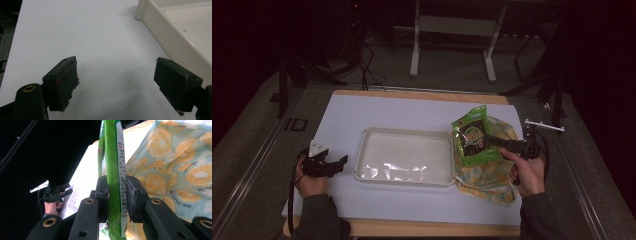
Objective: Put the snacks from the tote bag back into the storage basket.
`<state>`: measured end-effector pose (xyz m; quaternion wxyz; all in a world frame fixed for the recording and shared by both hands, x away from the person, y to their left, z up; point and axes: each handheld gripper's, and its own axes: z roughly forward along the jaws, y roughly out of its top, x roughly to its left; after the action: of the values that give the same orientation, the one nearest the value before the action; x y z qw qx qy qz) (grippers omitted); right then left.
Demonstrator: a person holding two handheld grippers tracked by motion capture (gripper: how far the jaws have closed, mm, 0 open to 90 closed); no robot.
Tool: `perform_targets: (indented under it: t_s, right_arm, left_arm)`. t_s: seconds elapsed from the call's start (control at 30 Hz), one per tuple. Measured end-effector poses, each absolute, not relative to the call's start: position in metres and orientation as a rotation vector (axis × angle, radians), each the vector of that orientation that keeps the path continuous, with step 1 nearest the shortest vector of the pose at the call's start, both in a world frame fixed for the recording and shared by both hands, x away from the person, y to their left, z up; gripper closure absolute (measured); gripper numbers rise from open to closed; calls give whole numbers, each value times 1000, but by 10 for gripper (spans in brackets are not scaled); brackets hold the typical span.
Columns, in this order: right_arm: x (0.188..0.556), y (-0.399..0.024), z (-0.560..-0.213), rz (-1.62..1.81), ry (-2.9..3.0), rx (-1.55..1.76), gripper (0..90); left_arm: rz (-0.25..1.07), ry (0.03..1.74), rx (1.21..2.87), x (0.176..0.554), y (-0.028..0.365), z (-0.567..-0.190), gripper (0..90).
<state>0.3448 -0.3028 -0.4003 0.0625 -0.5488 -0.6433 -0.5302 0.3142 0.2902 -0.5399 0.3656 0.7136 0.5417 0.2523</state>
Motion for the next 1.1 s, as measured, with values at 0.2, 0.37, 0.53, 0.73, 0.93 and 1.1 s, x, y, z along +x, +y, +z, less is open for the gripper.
perform_targets:
  t_s: [0.2,0.37,0.53,0.73,0.93,1.1]
  right_arm:
    - [346,-295,-404,-1599,-1943,-1646,734]
    - [347,-288,-407,-1594,-1940,-1640,735]
    - [348,-282,-409,-1586,-1952,-1636,734]
    - [349,-276,-412,-1582,-1957,-1631,734]
    - [350,-270,-415,-1582,-1953,-1632,734]
    - [351,-265,-417,-1578,-1950,-1628,734]
  left_arm:
    - [649,1393,1835,314,290,-540,197]
    - [649,1393,1834,314,290,-540,197]
    - [649,1393,1835,314,290,-540,197]
    - [648,1393,1834,314,290,-540,198]
    - [648,1392,1833,314,291,-540,197]
    - [647,1392,1833,314,291,-540,197]
